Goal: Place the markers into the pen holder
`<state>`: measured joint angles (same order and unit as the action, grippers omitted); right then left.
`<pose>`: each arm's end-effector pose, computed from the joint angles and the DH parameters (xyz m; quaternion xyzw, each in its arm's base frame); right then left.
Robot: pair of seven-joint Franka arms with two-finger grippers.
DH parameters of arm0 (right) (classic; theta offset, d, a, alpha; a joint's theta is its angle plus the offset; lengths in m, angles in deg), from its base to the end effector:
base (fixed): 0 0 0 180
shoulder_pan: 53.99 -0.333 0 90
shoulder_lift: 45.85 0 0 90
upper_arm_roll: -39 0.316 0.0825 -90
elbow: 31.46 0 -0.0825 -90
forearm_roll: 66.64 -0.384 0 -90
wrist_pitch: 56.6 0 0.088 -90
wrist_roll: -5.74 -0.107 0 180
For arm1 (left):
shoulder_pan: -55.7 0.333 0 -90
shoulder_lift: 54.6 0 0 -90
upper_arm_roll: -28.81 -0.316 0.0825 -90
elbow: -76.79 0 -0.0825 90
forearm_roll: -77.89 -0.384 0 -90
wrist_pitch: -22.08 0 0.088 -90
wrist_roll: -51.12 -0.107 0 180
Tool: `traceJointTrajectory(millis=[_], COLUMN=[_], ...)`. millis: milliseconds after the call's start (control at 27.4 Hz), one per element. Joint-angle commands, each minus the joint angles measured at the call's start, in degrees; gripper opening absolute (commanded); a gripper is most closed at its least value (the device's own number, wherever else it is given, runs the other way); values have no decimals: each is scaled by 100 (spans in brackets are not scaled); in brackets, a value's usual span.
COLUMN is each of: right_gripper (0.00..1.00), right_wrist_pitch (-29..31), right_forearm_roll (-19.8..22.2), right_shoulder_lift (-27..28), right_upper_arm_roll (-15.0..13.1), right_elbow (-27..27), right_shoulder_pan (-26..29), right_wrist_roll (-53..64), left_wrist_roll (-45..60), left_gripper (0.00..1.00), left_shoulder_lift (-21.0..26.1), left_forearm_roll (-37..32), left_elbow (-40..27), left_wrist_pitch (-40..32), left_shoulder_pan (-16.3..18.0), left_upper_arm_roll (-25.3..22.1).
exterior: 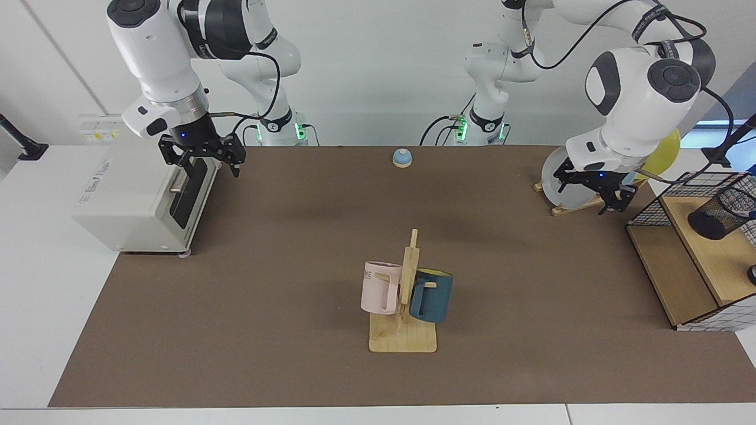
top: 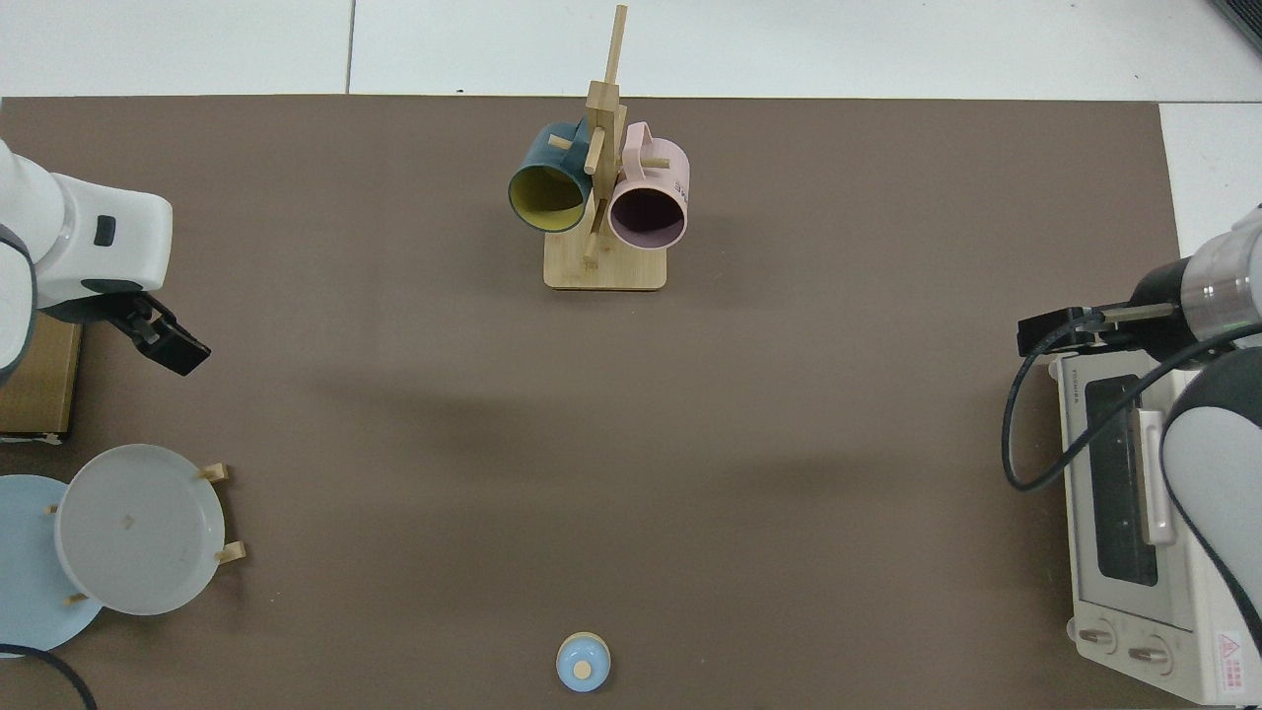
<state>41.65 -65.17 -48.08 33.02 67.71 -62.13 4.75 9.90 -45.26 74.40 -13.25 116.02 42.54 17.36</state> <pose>0.5515 0.0174 0.5824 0.9998 0.0119 0.0116 0.0104 0.6015 -0.0200 0.5376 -0.9272 0.3689 0.0588 0.0282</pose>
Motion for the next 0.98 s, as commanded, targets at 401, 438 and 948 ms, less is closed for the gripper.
traceJointTrajectory(millis=[401,438,948], right_gripper=[100,100,100], right_wrist_pitch=[10,10,10], right_forearm_roll=[-24,-24,-24], right_shoulder_lift=[-84,-84,-84], right_upper_arm_roll=[71,71,71], right_elbow=[67,67,67], right_shoulder_pan=[110,110,110], right_wrist_roll=[160,160,160], left_wrist_roll=[2468,2635,4096], left_gripper=[100,100,100], left_shoulder_lift=[-609,-600,-662], left_forearm_roll=[102,103,111], left_elbow=[-119,-93,-57], left_wrist_pitch=[-605,-596,-561], left_shoulder_pan=[1483,1483,1544], left_upper_arm_roll=[2042,2042,1893])
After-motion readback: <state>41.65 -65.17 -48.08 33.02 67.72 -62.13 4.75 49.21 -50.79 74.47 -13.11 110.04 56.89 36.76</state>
